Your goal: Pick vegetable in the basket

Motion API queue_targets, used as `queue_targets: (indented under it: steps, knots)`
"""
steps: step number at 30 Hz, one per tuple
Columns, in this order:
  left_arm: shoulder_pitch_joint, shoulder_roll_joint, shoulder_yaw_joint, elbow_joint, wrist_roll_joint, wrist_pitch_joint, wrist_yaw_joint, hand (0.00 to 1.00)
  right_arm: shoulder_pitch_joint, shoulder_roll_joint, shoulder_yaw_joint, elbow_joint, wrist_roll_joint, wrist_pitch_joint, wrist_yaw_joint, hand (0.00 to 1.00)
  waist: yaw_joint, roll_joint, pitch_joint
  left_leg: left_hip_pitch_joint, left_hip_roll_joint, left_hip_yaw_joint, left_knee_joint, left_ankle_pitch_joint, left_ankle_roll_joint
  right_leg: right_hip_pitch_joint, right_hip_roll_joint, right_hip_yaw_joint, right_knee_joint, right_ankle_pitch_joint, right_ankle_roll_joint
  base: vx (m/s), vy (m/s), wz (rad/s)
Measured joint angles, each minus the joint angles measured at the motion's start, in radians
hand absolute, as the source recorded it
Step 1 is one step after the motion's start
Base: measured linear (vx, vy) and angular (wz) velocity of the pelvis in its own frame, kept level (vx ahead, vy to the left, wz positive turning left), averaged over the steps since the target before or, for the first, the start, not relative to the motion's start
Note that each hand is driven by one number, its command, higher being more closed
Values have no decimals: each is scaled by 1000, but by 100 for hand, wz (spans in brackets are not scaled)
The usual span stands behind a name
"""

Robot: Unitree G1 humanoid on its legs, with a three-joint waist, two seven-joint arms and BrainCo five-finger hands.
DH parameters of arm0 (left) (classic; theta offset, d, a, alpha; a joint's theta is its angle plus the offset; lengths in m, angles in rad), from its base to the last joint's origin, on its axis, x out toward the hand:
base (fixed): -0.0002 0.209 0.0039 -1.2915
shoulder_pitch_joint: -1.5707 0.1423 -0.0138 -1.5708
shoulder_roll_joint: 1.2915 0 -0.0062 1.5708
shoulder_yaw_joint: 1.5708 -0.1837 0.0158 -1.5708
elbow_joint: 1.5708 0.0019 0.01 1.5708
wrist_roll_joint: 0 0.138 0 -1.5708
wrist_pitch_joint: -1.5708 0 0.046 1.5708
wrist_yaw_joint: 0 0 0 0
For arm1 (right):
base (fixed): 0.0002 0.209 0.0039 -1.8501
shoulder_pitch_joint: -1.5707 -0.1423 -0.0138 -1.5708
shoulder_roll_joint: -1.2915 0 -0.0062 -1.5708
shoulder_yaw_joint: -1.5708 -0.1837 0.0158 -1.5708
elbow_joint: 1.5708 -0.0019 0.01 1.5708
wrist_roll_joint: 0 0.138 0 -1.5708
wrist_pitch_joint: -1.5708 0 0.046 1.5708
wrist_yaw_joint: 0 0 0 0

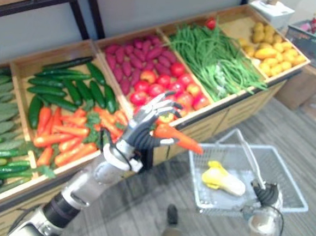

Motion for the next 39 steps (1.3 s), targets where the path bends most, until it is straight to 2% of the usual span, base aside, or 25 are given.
queue_targets:
  steps: [1, 10, 12, 16, 19, 29, 36, 37, 39]
  knots:
    - [0, -2, 1, 8, 0, 0, -1, 100, 12, 0, 13, -33, -23, 0, -4, 100, -8, -1, 0, 4, 1, 11, 1, -2, -2, 0, 2, 5, 0, 0, 0, -25, -52, -16]
    - [-30, -40, 3, 47, 1, 2, -2, 100, 96, 20, 48, -267, -58, -33, -5, 100, -18, 0, -1, 20, 6, 68, 5, -11, -10, -19, 26, 59, 2, 8, 3, -36, -59, -19]
    - [-41, -46, 3, 66, 1, 2, -2, 100, 101, 20, 67, -319, -58, -42, 3, 100, -34, 0, -1, 21, 10, 73, 11, -16, -13, -19, 32, 64, 2, 9, 1, -55, -81, -9]
    - [-50, -53, 2, 92, 1, 2, -2, 100, 116, 20, 87, -408, -56, -68, 29, 100, -36, 0, -2, 18, 19, 107, 35, -27, -17, -35, 46, 97, 2, 18, 0, -54, -71, -26]
    - [-72, -96, 2, 152, 3, 5, -3, 100, 134, 20, 106, -473, -49, -87, 39, 100, -38, 1, -2, 25, 22, 125, 38, -30, -20, -37, 56, 113, 1, 22, -3, -52, -74, -17]
    - [-77, -161, -36, 307, 21, 20, -6, 100, 167, 22, 145, -604, -14, -107, 39, 100, -44, 5, -18, 34, 32, 176, 57, -44, -31, -53, 80, 158, 1, 30, -1, -40, -60, -15]
    - [-78, -204, -37, 470, 60, 50, -5, 100, 192, 56, 182, -633, -4, -112, 39, 100, -68, 3, -42, 34, 32, 182, 61, -49, -30, -55, 80, 165, 1, 31, 0, -35, -51, -3]
    - [-81, -211, -37, 501, 61, 52, -4, 0, 193, 64, 185, -634, -4, -112, 39, 100, -69, 3, -42, 34, 32, 185, 64, -51, -30, -56, 80, 167, 1, 32, 1, -37, -56, -5]
    - [-93, -225, -36, 546, 64, 68, 0, 0, 196, 68, 192, -634, -4, -112, 39, 100, -69, 3, -42, 33, 33, 185, 71, -54, -30, -56, 80, 168, 1, 32, 1, -34, -49, -3]
